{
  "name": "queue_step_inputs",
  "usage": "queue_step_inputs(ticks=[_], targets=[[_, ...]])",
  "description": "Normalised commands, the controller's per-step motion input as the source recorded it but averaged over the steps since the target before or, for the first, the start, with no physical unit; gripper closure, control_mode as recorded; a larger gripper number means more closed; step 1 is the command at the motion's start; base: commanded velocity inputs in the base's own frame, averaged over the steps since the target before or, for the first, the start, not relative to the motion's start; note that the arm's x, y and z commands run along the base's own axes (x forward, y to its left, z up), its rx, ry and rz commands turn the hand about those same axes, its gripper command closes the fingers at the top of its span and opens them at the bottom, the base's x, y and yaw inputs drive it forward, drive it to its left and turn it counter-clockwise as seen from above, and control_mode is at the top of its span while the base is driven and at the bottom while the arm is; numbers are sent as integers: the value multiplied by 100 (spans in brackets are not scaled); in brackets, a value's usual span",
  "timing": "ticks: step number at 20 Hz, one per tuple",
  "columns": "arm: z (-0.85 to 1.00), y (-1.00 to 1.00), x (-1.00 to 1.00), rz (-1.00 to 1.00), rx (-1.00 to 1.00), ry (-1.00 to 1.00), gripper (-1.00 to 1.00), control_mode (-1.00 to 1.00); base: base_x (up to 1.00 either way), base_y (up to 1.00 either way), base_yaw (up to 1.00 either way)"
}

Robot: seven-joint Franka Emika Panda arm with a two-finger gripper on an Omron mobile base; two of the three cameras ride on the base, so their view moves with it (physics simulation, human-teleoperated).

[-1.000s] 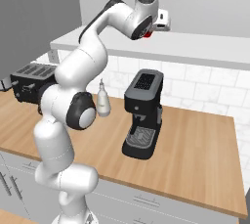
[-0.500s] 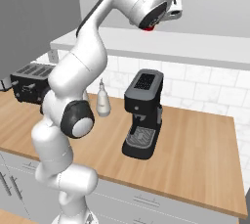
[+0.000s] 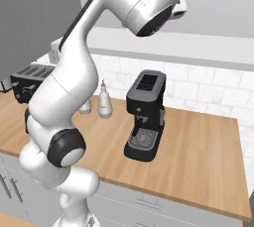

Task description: Gather all objects into one cabinet and sort the glasses and bowls to opposite sides.

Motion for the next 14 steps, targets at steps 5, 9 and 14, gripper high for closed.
queue_step_inputs(ticks=[5,9,14], targets=[[0,0,-100,3,-27,-6,100,-100,0,0,0],[0,0,-100,11,-37,0,100,-100,0,0,0],[2,17,-90,11,-26,2,100,-100,0,0,0]])
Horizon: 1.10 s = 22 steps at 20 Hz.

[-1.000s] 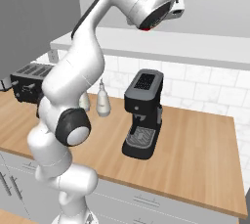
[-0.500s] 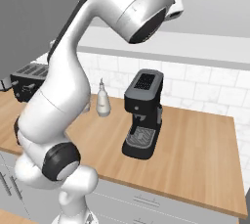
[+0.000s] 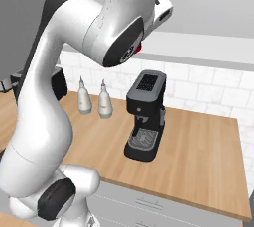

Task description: Gather all objects into one cabinet and sort the glasses and bowls to opposite sides.

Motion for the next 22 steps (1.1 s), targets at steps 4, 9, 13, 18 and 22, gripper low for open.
queue_step_inputs(ticks=[4,9,13,18,22], targets=[[2,2,-20,0,-8,2,100,-100,0,0,0],[0,3,0,-2,0,0,100,-100,0,0,0],[0,0,0,-4,0,0,100,-100,0,0,0],[0,0,0,-1,0,0,100,-100,0,0,0],[-1,0,0,0,0,0,100,-100,0,0,0]])
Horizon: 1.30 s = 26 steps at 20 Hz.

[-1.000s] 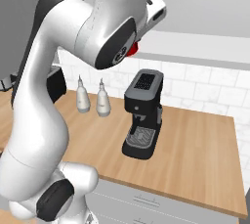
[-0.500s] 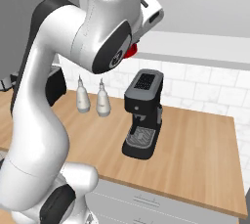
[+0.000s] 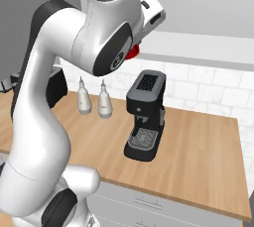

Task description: Gather all objects into one cabinet and sort the glasses and bowls to opposite sides.

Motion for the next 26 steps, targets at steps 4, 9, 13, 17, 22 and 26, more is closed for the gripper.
queue_step_inputs(ticks=[4,9,13,17,22,26], targets=[[0,0,0,0,0,0,100,100,-59,-2,0],[0,0,0,0,0,0,100,100,-100,0,0],[0,0,0,0,0,0,100,100,-100,21,-2],[0,0,0,0,0,0,100,100,-100,100,-14],[0,0,0,0,0,0,100,100,-100,100,-16],[0,0,0,0,0,0,100,100,-71,100,-13]])
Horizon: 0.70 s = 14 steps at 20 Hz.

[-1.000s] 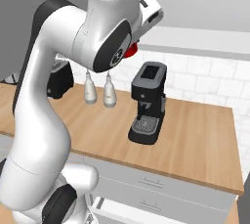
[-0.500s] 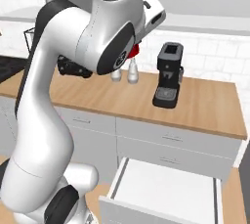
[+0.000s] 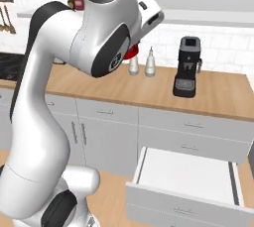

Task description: Gather all objects into one cabinet and sort the glasses and bowls to opposite sides.

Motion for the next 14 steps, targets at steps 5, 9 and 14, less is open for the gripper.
queue_step_inputs(ticks=[5,9,14], targets=[[0,0,0,0,0,0,100,100,28,100,-3],[0,0,0,0,0,0,100,100,27,100,-8],[0,0,0,0,0,0,100,100,-14,100,-7]])
